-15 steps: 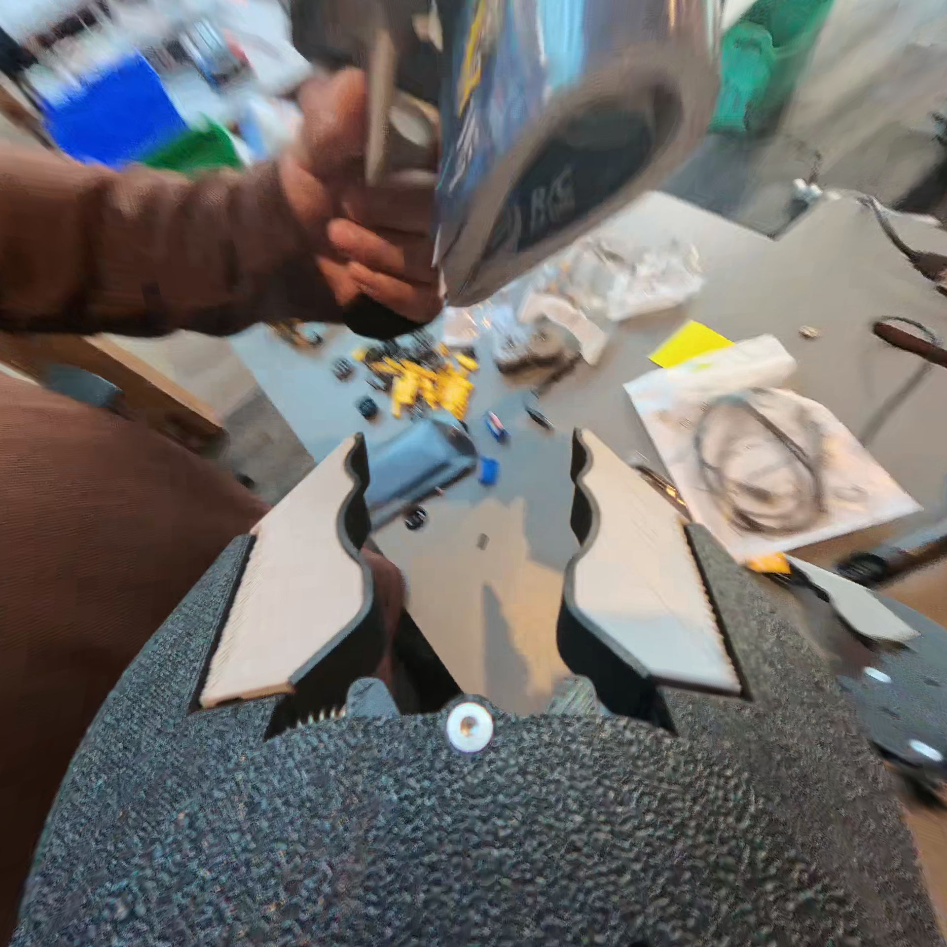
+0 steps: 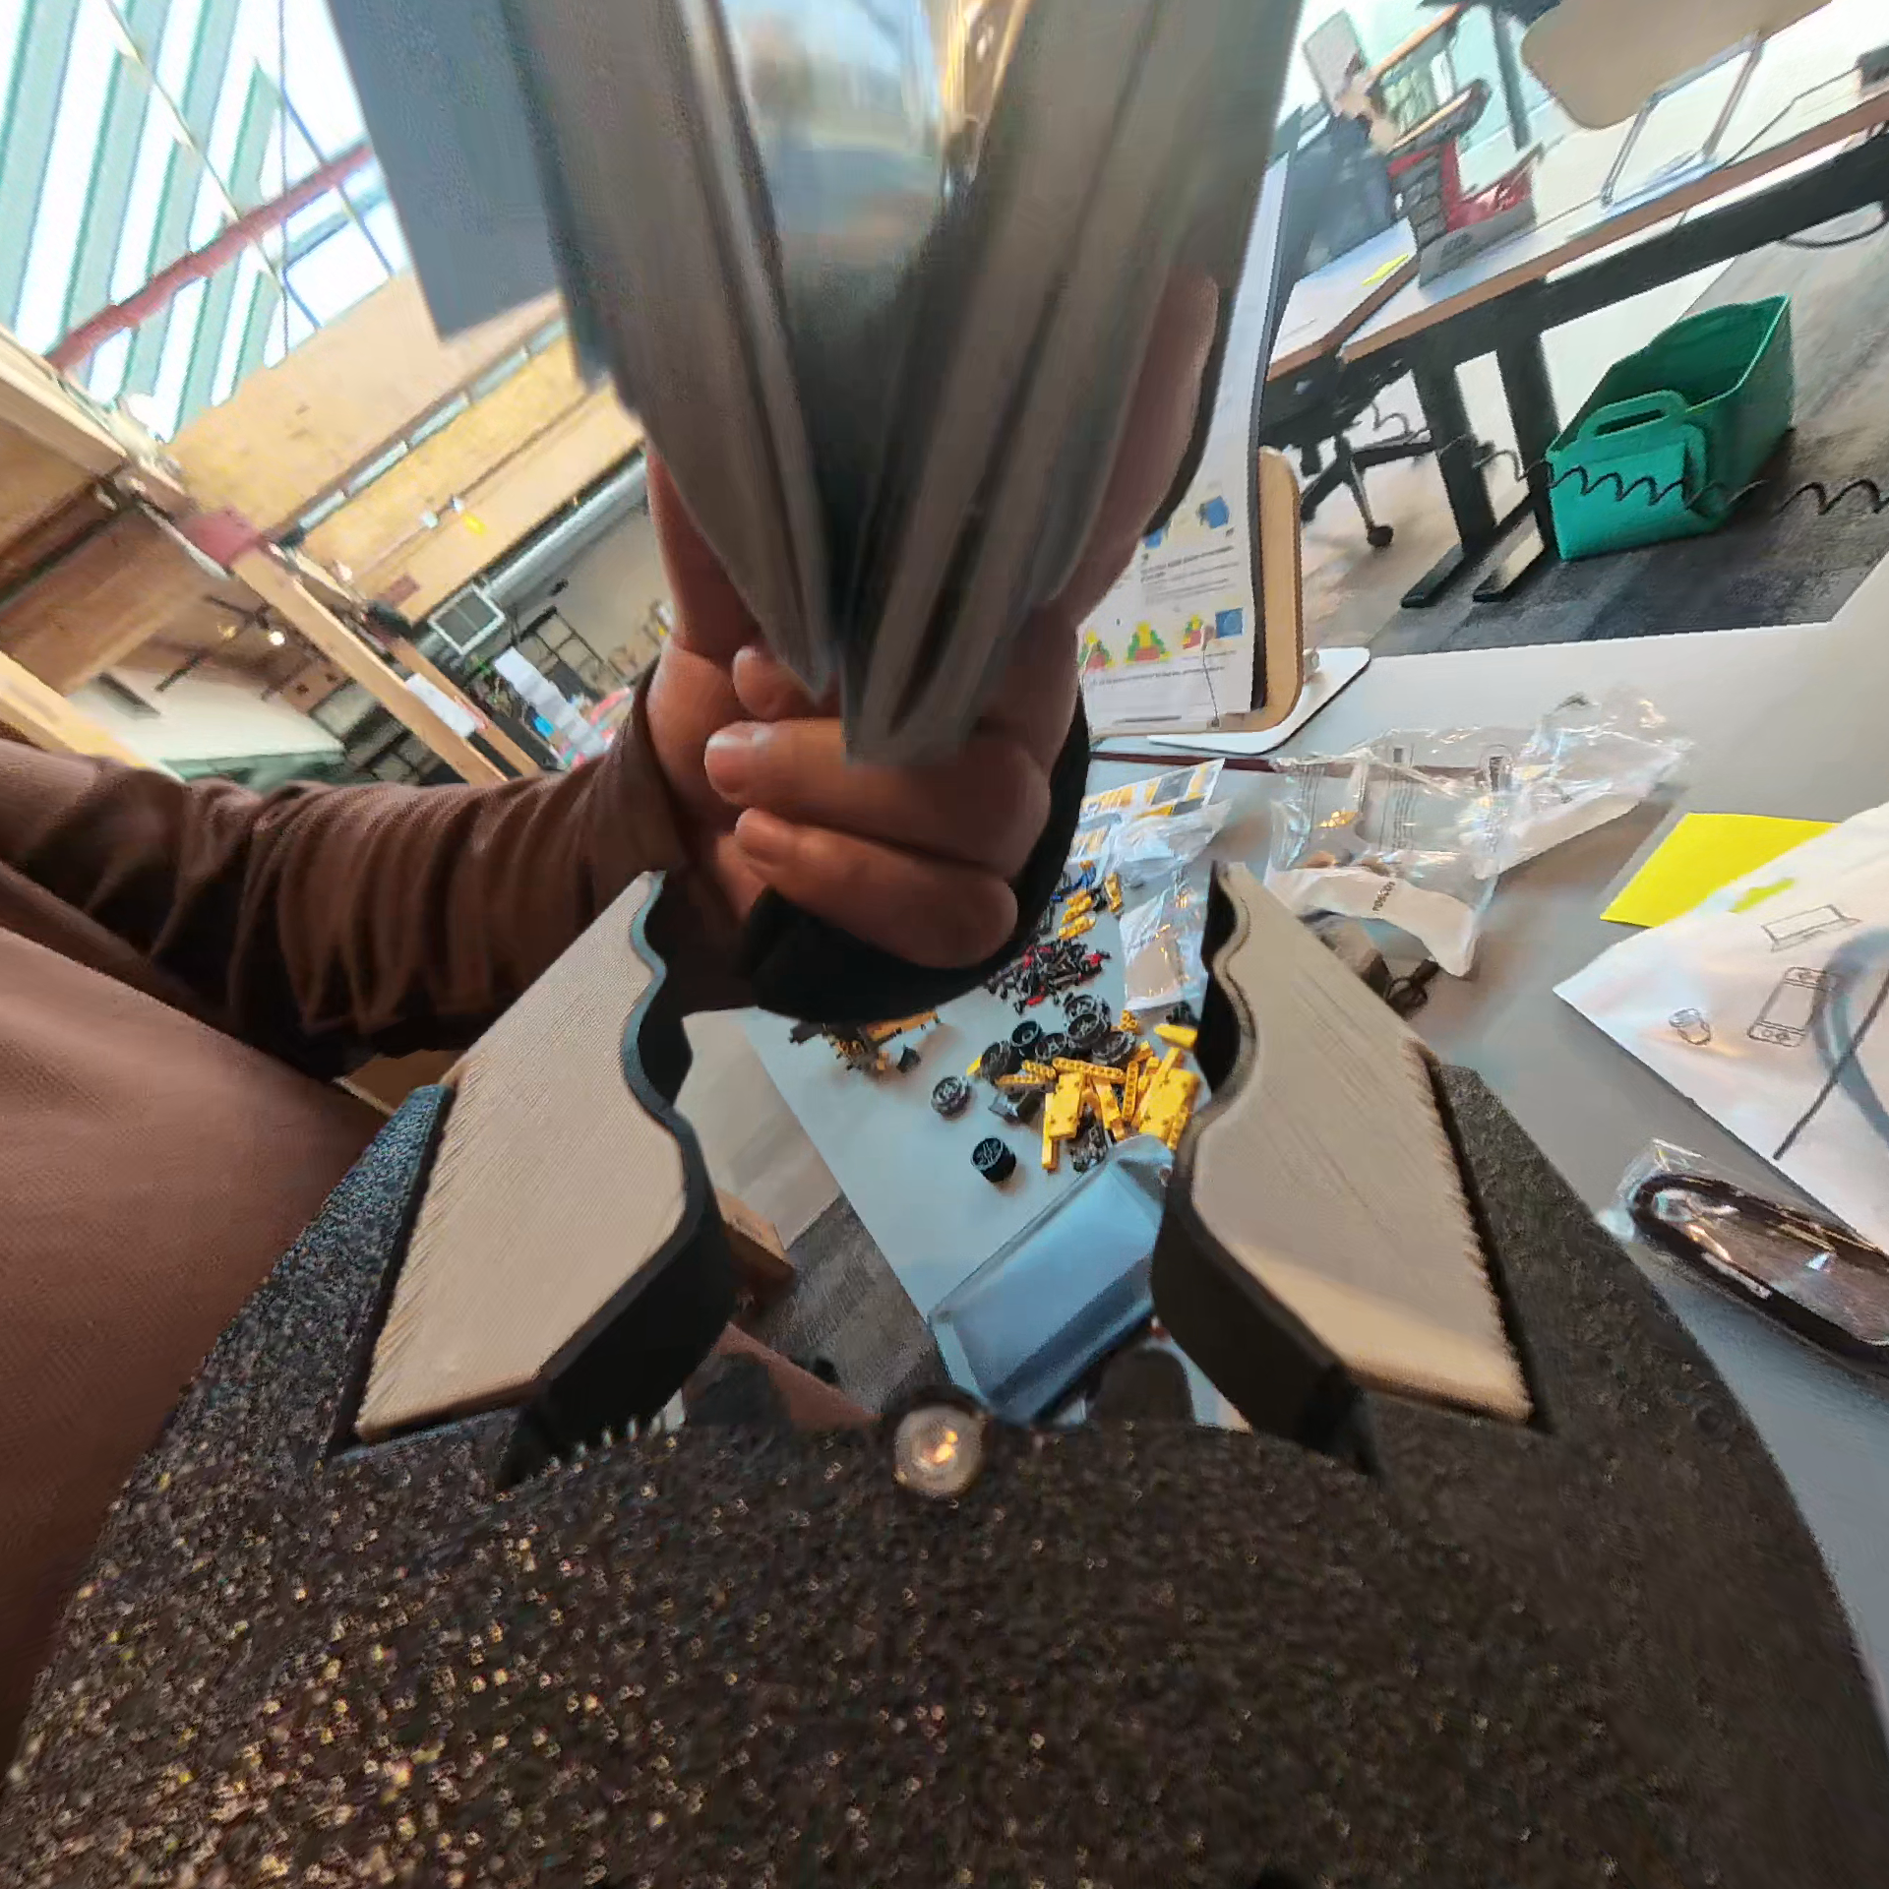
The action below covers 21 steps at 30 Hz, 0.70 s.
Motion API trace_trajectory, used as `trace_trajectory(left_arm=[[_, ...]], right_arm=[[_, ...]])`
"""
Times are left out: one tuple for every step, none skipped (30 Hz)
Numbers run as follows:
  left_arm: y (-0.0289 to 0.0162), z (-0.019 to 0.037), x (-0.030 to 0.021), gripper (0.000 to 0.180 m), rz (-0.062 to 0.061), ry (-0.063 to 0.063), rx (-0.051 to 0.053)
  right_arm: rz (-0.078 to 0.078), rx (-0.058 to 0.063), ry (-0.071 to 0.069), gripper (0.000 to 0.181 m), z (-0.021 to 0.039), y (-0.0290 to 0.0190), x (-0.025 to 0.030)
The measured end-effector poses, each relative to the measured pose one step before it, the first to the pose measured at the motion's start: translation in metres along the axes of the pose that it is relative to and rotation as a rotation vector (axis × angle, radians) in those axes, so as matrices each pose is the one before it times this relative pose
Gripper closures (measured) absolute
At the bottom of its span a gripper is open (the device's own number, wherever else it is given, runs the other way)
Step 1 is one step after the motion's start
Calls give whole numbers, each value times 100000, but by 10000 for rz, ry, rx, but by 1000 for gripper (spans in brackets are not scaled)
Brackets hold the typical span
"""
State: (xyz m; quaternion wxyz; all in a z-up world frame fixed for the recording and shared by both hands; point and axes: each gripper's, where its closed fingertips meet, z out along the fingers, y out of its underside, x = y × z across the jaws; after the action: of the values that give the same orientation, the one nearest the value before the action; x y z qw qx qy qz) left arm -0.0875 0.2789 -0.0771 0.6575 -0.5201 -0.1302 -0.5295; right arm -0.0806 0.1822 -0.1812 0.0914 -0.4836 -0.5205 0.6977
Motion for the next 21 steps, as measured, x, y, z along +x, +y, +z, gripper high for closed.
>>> trace_trajectory(left_arm=[[343,461,-272,149,-2,-116,-142],[359,377,-292,148,11,-130,-149],[344,318,-293,148,0,-153,-110],[327,271,-263,149,-11,-154,-71],[418,260,-185,149,0,-123,-127],[490,243,-120,149,41,-91,-154],[473,230,-84,148,45,-73,-127],[450,194,-20,148,2,-19,-112],[377,166,36,148,-66,50,-78],[186,102,47,148,-131,80,33],[140,75,1,148,-120,38,28],[129,53,-29,148,-36,7,24],[93,21,4,148,10,-3,25],[49,10,30,148,-6,8,36],[1,-24,77,148,-53,38,42],[-103,-53,126,148,-69,69,75],[-214,-114,168,147,-47,80,97],[-301,-203,166,147,32,47,86],[-376,-289,95,147,171,-59,35],[-398,-406,-9,148,356,-168,-38],[-254,-509,-126,148,554,-289,-207]], right_arm=[[49,196,-87,80,-43,-354,-199],[-46,204,-53,79,-81,-389,-248],[-48,241,32,79,-75,-429,-120],[9,155,-15,78,-42,-288,-132],[62,37,-41,77,-5,-93,-98],[46,48,-2,76,-17,-99,3],[30,61,-5,76,-40,-89,18],[78,50,54,76,-36,-69,148],[104,138,97,75,-95,-200,200],[123,172,28,75,-134,-266,68],[125,174,3,72,-127,-269,25],[92,176,-10,74,-144,-270,-16],[40,150,-14,74,-140,-222,-33],[14,75,-6,73,-115,-76,-26],[6,-10,2,73,-100,57,-27],[-39,-67,22,72,-120,155,-31],[-120,-100,111,73,-218,173,56],[-208,-173,209,75,-358,215,164],[-321,-285,257,77,-553,271,259],[-383,-315,319,77,-755,217,410],[-382,-263,516,79,-926,3,771]])
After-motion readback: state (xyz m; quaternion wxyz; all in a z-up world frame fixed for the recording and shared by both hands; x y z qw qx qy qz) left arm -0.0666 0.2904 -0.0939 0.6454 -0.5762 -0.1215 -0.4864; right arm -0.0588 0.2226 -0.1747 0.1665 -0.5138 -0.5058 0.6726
